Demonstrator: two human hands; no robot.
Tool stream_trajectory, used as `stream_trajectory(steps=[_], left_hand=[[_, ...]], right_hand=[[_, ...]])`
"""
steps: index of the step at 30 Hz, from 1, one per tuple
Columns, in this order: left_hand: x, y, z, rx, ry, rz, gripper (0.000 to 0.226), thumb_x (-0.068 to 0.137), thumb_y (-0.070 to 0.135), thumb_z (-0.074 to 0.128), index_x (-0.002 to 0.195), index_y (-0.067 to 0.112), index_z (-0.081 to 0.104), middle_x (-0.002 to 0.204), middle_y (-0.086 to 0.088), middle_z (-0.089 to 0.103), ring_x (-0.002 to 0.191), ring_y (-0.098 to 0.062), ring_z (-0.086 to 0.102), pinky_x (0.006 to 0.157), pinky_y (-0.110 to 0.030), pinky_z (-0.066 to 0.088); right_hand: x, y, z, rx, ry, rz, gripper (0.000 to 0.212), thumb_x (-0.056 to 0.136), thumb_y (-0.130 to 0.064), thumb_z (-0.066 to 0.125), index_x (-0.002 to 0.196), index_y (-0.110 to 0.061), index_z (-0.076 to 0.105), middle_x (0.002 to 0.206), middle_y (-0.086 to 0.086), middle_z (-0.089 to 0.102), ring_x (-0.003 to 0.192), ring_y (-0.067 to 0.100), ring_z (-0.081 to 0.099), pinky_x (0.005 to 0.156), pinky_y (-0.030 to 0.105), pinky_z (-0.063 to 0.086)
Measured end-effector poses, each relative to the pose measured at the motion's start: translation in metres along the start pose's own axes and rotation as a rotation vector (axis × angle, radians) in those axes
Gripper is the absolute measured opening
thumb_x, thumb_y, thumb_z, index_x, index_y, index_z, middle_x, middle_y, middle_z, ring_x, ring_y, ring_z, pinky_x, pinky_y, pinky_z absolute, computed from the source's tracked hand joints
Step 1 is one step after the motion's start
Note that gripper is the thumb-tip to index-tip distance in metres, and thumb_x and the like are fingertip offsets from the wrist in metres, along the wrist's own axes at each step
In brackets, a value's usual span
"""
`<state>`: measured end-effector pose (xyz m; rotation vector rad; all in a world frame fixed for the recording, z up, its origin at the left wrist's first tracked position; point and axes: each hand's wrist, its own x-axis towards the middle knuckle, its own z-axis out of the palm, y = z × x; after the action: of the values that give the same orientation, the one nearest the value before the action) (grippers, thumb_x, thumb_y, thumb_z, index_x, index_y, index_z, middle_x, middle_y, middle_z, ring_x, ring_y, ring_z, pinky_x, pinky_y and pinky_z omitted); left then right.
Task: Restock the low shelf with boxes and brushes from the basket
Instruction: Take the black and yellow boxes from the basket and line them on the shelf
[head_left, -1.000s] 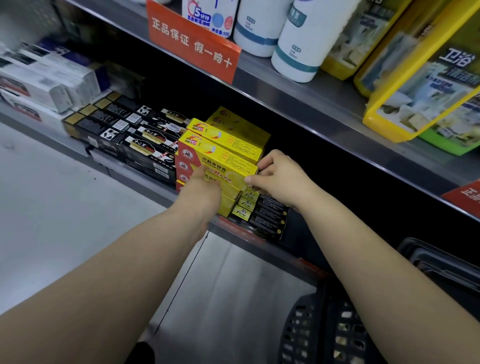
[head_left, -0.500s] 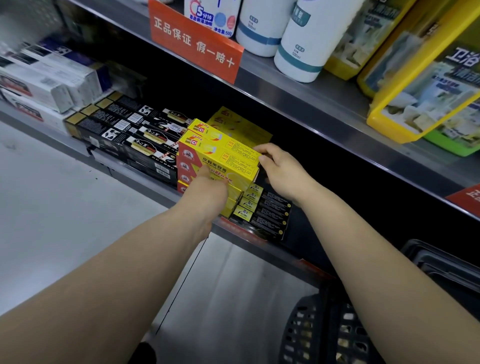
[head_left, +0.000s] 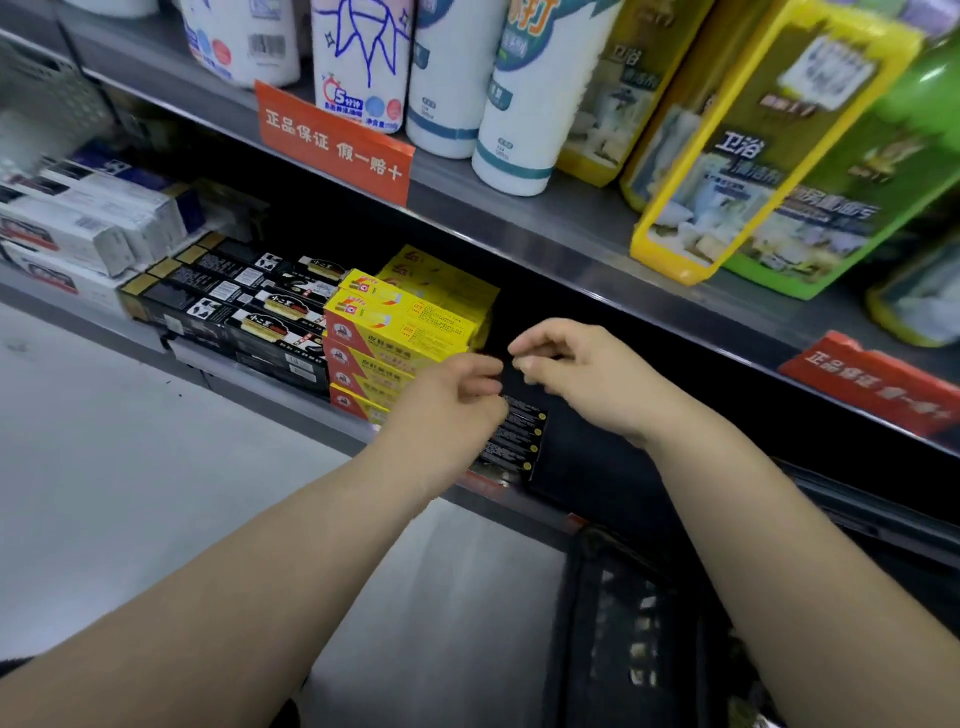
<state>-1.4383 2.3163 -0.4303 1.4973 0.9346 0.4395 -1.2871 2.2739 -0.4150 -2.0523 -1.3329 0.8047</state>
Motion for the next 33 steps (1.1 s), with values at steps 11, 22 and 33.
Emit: stream_trajectory(steps=[11,22,33], left_hand=[[-0.085,0.025,0.098,0.594,-0.495,0.542,0.018,0.089,0.034,0.057,0.107,0.036,0.059,0.099,0.021,0.061,0.088,0.006,0.051,0.070,-0.004,0.037],[-0.129,0.018,0.218,0.749,-0.857,0.534,0.020,0.091,0.027,0.051,0.108,0.028,0.061,0.099,0.017,0.063,0.090,0.001,0.057,0.080,-0.026,0.049],[-0.114,0.001,0.246,0.650,-0.848,0.261,0.011,0.087,0.019,0.059,0.088,0.028,0.066,0.082,0.014,0.066,0.076,-0.002,0.061,0.077,-0.026,0.051]], right_hand=[[-0.197,0.069,-0.081,0.111,0.100,0.190,0.018,0.090,-0.012,0.059,0.088,-0.028,0.065,0.093,-0.003,0.070,0.086,0.007,0.067,0.079,0.018,0.051],[-0.344,0.245,-0.098,-0.441,-0.270,0.763,0.058,0.081,-0.024,0.071,0.134,-0.024,0.046,0.138,0.005,0.040,0.119,0.021,0.047,0.092,0.023,0.042],[-0.340,0.278,-0.077,-1.014,-0.279,0.549,0.046,0.081,-0.011,0.062,0.123,-0.029,0.057,0.122,0.006,0.041,0.116,0.028,0.040,0.100,0.037,0.034]])
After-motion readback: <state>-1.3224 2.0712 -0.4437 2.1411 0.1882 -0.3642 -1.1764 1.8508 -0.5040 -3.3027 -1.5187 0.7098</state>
